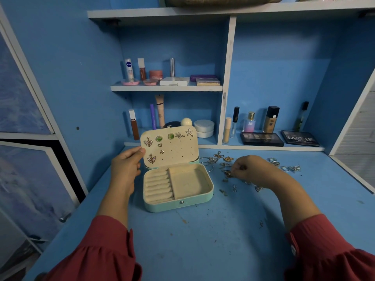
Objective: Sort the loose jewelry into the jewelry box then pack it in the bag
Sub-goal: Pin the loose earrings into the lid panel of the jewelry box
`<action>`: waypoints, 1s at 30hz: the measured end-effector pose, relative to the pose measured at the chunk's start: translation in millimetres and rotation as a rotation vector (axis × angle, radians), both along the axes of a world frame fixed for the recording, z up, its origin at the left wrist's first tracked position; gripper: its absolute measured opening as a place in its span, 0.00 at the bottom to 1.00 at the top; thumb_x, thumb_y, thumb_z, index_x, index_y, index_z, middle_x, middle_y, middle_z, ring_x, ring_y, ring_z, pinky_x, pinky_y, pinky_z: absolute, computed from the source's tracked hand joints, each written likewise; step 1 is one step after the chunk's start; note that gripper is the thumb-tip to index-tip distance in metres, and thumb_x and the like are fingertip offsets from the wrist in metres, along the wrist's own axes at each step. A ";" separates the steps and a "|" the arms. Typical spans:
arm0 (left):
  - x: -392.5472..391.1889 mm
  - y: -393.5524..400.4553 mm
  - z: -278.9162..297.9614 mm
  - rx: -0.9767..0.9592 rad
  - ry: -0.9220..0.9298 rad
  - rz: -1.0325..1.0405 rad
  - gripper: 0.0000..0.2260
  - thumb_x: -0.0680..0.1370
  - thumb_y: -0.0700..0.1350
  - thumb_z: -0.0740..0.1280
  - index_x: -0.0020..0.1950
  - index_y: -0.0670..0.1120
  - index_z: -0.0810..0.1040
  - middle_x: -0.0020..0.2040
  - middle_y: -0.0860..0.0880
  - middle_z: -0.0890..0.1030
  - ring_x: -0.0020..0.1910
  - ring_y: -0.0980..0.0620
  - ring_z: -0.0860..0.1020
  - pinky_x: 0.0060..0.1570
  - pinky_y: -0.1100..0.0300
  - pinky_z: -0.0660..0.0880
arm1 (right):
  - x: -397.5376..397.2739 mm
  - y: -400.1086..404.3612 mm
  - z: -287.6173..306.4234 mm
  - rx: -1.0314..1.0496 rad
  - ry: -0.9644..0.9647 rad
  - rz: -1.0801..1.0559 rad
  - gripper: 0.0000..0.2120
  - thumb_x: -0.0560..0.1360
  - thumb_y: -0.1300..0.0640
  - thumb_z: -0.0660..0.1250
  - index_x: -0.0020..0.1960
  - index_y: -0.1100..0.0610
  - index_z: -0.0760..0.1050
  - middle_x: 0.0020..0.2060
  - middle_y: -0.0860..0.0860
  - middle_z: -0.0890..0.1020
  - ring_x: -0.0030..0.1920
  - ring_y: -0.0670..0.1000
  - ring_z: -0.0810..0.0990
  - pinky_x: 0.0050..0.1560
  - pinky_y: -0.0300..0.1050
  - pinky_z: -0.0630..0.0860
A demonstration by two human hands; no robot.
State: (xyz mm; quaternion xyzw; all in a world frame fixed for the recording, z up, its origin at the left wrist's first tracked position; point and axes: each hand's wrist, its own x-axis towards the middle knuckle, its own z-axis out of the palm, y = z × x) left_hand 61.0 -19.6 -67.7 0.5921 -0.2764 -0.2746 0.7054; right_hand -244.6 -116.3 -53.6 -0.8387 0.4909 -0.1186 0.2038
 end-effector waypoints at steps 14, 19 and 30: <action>1.7 -1.0 -1.5 0.004 -0.006 -0.006 0.09 0.76 0.42 0.69 0.56 0.46 0.80 0.43 0.48 0.80 0.31 0.56 0.67 0.25 0.67 0.65 | 27.0 6.4 -5.3 -0.139 0.147 0.106 0.06 0.75 0.52 0.67 0.49 0.50 0.82 0.46 0.48 0.75 0.50 0.50 0.74 0.53 0.46 0.73; 0.5 -0.7 -0.4 0.005 -0.001 -0.005 0.08 0.76 0.42 0.69 0.55 0.46 0.80 0.43 0.46 0.79 0.31 0.56 0.67 0.27 0.65 0.65 | 14.7 0.8 -1.6 -0.107 0.000 0.007 0.08 0.77 0.59 0.65 0.50 0.54 0.83 0.46 0.47 0.80 0.48 0.49 0.76 0.50 0.44 0.74; -0.9 0.6 0.8 0.005 0.001 -0.005 0.05 0.77 0.42 0.69 0.51 0.49 0.80 0.41 0.50 0.81 0.31 0.56 0.67 0.28 0.64 0.65 | -1.7 -0.5 2.7 -0.037 -0.004 -0.108 0.05 0.72 0.57 0.72 0.46 0.48 0.84 0.44 0.45 0.83 0.46 0.48 0.79 0.48 0.43 0.76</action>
